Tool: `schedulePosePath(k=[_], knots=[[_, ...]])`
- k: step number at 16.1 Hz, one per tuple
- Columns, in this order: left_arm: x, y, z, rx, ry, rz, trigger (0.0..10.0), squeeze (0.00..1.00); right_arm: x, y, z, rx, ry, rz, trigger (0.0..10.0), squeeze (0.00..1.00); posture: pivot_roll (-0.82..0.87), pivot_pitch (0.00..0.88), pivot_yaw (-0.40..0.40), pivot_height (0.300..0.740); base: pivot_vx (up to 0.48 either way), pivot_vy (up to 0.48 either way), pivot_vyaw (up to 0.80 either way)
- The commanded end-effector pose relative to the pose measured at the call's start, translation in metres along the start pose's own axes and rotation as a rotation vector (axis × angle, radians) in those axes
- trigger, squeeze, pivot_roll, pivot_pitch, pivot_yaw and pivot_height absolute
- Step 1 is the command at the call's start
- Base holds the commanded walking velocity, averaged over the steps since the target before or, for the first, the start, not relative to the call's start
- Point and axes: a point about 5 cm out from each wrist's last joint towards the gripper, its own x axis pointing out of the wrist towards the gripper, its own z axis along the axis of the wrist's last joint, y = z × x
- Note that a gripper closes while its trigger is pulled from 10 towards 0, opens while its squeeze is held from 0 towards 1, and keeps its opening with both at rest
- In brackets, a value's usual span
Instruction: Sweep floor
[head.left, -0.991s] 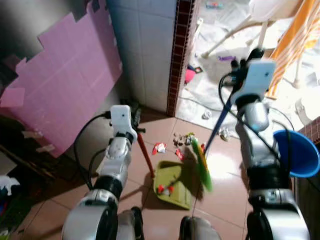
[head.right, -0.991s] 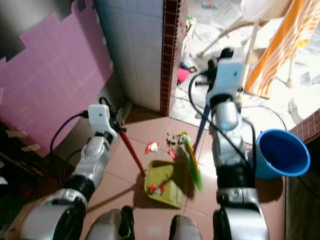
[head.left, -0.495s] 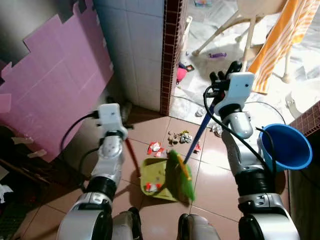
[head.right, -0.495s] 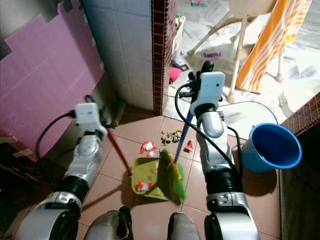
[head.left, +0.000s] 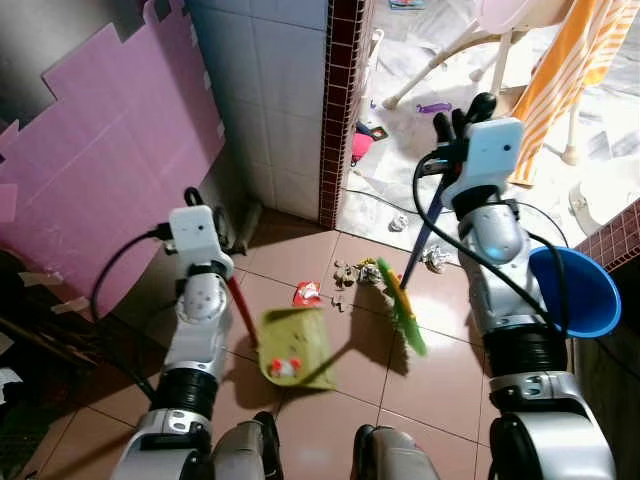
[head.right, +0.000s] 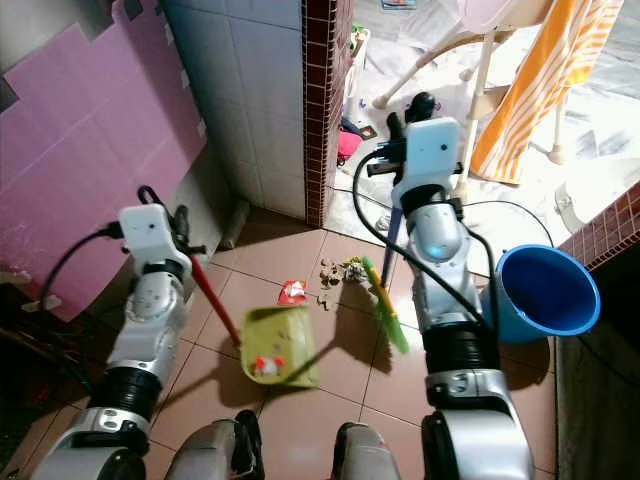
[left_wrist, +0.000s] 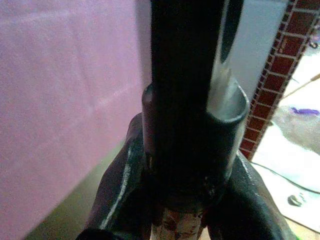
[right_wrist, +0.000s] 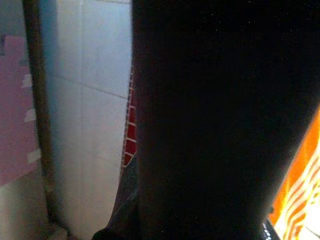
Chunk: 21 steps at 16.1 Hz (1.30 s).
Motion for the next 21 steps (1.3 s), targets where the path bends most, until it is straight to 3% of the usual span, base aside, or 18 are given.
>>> schedulePosePath(k=[1,5,8,11,17,19,21], knots=[[0.003,0.007,0.017,0.018,-0.077,0.034,10.0,0.0,0.002,0.007,0.005,0.007,-0.029,0.024,10.0,0.0,-0.09,0.161,0.016,0.74,0.0,0.0,0.0],[0.007,0.017,0.033,0.055,-0.133,0.082,10.0,0.0,-0.006,0.016,-0.003,0.037,-0.009,0.051,10.0,0.0,-0.09,0.167,0.014,0.74,0.0,0.0,0.0],[0.012,0.026,0.021,0.098,-0.087,0.112,10.0,0.0,-0.01,0.024,-0.006,0.045,-0.001,0.076,10.0,0.0,-0.1,0.171,0.014,0.74,0.0,0.0,0.0],[0.013,0.02,0.003,0.117,-0.012,0.097,10.0,0.0,-0.013,0.029,-0.008,0.049,0.006,0.094,10.0,0.0,-0.11,0.17,0.011,0.74,0.0,0.0,0.0],[0.01,-0.024,-0.027,0.054,0.16,-0.039,10.0,0.0,-0.019,0.046,-0.01,0.163,0.044,0.164,10.0,0.0,-0.14,0.172,0.013,0.74,0.0,0.0,0.0],[0.002,-0.049,-0.036,-0.014,0.224,-0.161,10.0,0.0,-0.021,0.047,-0.012,0.202,0.062,0.171,10.0,0.0,-0.14,0.174,0.015,0.74,0.0,0.0,0.0],[-0.004,-0.062,-0.044,-0.049,0.28,-0.233,10.0,0.0,-0.02,0.046,-0.012,0.248,0.087,0.181,10.0,0.0,-0.14,0.174,0.017,0.74,0.0,0.0,0.0]])
